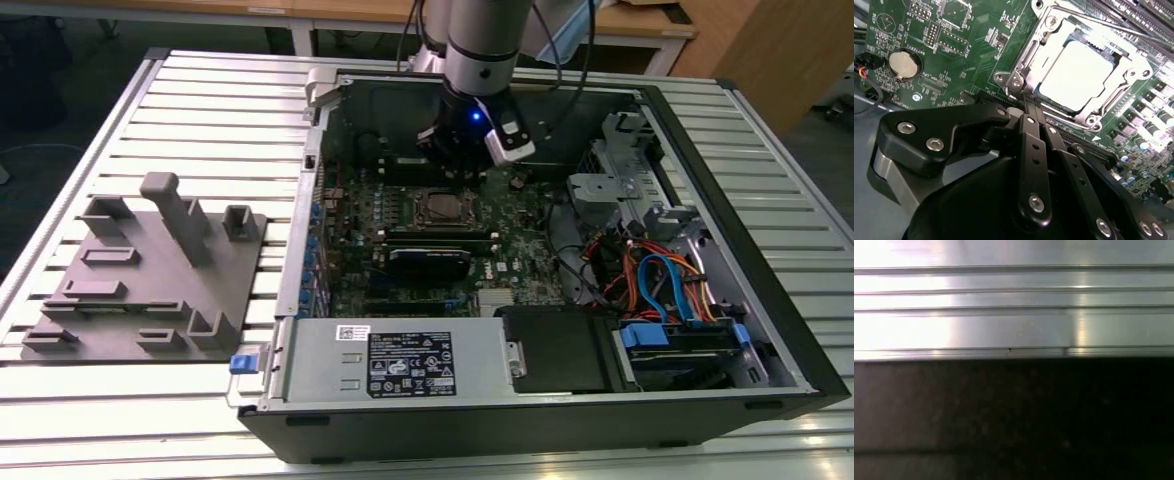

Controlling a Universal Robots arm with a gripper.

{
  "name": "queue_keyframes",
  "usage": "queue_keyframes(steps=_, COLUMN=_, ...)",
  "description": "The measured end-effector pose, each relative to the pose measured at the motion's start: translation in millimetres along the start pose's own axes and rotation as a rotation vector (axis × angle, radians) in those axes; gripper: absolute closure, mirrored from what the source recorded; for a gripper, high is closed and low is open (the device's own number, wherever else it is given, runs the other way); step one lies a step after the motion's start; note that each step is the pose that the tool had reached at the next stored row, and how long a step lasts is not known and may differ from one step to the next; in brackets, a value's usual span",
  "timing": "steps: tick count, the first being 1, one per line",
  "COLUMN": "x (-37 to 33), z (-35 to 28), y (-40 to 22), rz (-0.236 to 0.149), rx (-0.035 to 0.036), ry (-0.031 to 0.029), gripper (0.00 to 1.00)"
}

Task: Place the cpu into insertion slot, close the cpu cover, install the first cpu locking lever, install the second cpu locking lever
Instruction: 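Install the first cpu locking lever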

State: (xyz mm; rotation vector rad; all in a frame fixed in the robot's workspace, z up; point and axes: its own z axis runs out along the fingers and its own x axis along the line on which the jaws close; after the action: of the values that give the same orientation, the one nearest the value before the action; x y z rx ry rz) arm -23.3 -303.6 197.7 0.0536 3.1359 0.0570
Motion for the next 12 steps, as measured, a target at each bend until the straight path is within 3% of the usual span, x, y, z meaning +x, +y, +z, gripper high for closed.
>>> queue_keyframes(steps=4, x=-0.1, z=1.2, y=0.0, rz=0.000, rx=0.0018, ry=-0.0003, gripper=0.90)
queue_keyframes(steps=6, x=0.0, z=1.3, y=-0.1, rz=0.000, rx=-0.0020, ry=-0.0001, gripper=0.90)
queue_keyframes(steps=10, x=-0.1, z=1.5, y=0.1, rz=0.000, rx=-0.0340, ry=0.0009, gripper=0.90)
queue_keyframes(steps=12, x=-0.1, z=-0.1, y=0.2, rz=0.000, rx=-0.0365, ry=0.0006, gripper=0.90)
